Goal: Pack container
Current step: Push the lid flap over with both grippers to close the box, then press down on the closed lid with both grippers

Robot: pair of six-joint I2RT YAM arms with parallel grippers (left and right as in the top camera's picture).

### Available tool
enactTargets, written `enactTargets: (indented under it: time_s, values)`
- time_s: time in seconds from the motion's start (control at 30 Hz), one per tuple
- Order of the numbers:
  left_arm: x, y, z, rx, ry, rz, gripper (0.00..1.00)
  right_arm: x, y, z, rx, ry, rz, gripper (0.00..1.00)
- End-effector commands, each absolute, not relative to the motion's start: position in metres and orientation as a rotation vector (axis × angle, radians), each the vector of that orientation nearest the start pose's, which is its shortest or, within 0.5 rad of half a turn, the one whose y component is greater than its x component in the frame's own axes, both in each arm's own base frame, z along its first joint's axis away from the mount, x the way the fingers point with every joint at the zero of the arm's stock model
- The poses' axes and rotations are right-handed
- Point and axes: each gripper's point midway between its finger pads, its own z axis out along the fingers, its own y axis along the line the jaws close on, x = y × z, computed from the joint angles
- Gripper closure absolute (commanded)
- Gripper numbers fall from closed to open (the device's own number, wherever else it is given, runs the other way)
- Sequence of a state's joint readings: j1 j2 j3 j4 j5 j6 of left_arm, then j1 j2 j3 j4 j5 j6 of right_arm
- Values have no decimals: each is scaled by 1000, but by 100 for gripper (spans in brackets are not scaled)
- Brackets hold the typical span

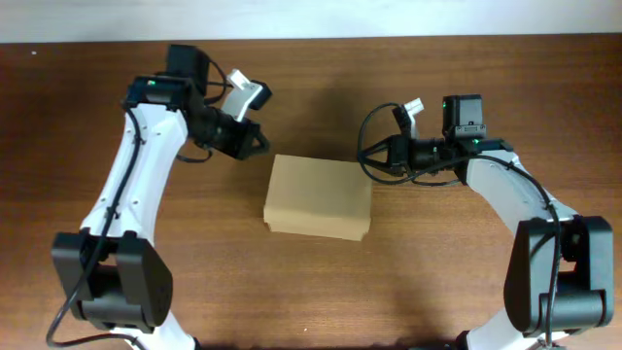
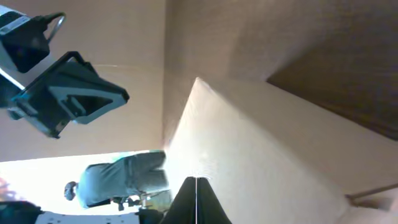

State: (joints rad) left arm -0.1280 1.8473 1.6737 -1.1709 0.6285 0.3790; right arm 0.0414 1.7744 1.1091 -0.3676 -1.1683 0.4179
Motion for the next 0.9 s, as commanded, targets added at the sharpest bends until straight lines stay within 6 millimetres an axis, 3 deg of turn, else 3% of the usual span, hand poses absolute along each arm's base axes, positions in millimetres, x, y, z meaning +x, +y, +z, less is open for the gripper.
enactTargets:
  time_s: [0.0,0.2,0.37,0.47,0.67,0.87]
  values:
    - [373,-151,186,838,2588,-752,98,370,172,169,-59,2374,1595,96]
    - [364,-154,194,879,2577,-739,98,358,166,191,-105,2364,1480,96]
    - [356,-154,202,885,2574,-731,98,338,150,174,-84,2508,1272,96]
    - [349,-153,199,883,2606,-743,98,321,147,160,-103,2593,1249,96]
    - [338,-153,169,893,2661,-772,98,302,150,144,-191,2642,1241,96]
    - [315,-169,135,967,2707,-808,98,282,164,116,-288,2752,1118,96]
